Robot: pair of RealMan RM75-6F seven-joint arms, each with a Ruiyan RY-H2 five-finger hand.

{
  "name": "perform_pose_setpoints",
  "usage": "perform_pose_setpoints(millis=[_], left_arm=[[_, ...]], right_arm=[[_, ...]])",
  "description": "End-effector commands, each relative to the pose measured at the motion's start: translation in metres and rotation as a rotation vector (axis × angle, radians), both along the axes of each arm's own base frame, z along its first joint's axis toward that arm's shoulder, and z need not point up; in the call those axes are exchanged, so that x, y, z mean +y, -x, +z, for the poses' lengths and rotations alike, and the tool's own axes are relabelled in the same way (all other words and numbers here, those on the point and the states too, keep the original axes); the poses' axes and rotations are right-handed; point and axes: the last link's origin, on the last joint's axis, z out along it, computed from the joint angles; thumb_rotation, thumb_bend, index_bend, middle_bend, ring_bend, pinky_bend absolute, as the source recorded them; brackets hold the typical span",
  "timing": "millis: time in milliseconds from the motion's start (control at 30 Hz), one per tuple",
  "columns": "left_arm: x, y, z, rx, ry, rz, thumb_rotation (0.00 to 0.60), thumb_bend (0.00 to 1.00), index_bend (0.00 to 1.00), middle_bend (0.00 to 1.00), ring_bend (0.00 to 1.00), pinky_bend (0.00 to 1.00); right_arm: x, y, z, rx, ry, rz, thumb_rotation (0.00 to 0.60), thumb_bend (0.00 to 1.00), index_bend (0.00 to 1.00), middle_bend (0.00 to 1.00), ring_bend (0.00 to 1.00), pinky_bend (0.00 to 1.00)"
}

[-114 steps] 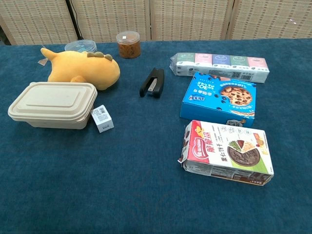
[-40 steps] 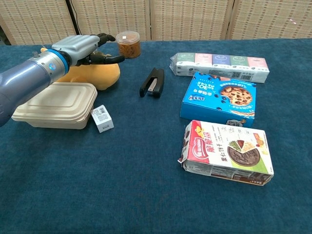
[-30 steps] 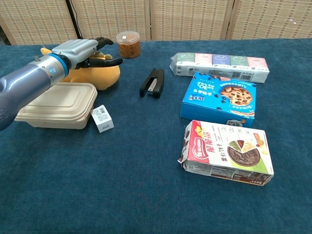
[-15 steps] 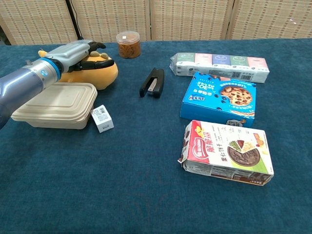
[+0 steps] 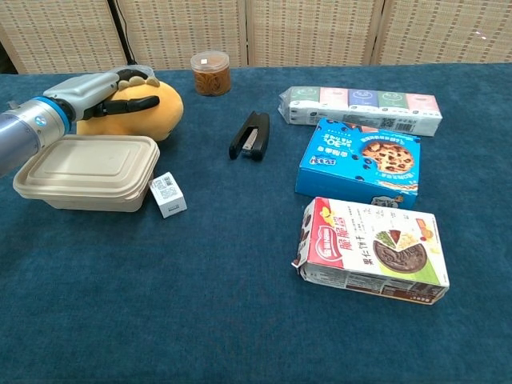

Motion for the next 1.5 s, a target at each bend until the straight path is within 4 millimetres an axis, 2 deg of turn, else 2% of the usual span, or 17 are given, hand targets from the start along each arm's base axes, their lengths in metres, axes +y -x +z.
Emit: perform_pose_setpoints(millis=[33,400,667,867,1100,1233,1500], left_arm=[[-0.001,0.004,0.003,-0.002,-0.003,0.000,0.000,0.00,0.00,0.00,0.00,0.00],[0.000,0.013,0.014,-0.043,-0.028,0.019,0.000,0.00,0.00,0.00,0.00,0.00],[-0.004,-0.017,0.021,-0.135,-0.043,-0.163,0.000,0.00,0.00,0.00,0.00,0.00],[-0.010,-0.050,0.005,-0.156,0.013,-0.274,0.000,0.00,0.00,0.00,0.00,0.00],[-0.010,-0.086,-0.021,-0.092,0.060,-0.328,0.000,0.00,0.00,0.00,0.00,0.00],[-0.006,-0.088,-0.030,-0.066,0.066,-0.289,0.000,0.00,0.00,0.00,0.00,0.00],[-0.005,-0.073,-0.037,-0.027,0.081,-0.224,0.000,0.00,0.00,0.00,0.00,0.00]], right_arm=[[-0.001,0.000,0.000,0.002,-0.001,-0.002,0.600,0.00,0.00,0.00,0.00,0.00],[-0.002,0.001,-0.003,-0.001,-0.015,-0.008,0.600,0.00,0.00,0.00,0.00,0.00],[-0.002,0.001,-0.002,-0.012,-0.013,-0.005,0.600,0.00,0.00,0.00,0.00,0.00],[-0.003,0.003,-0.001,-0.018,-0.016,-0.012,0.600,0.00,0.00,0.00,0.00,0.00],[-0.003,0.005,0.001,-0.028,-0.013,-0.017,0.600,0.00,0.00,0.00,0.00,0.00],[-0.003,0.006,0.005,-0.036,-0.002,-0.020,0.600,0.00,0.00,0.00,0.00,0.00],[-0.003,0.008,0.010,-0.046,0.009,-0.030,0.600,0.00,0.00,0.00,0.00,0.00]])
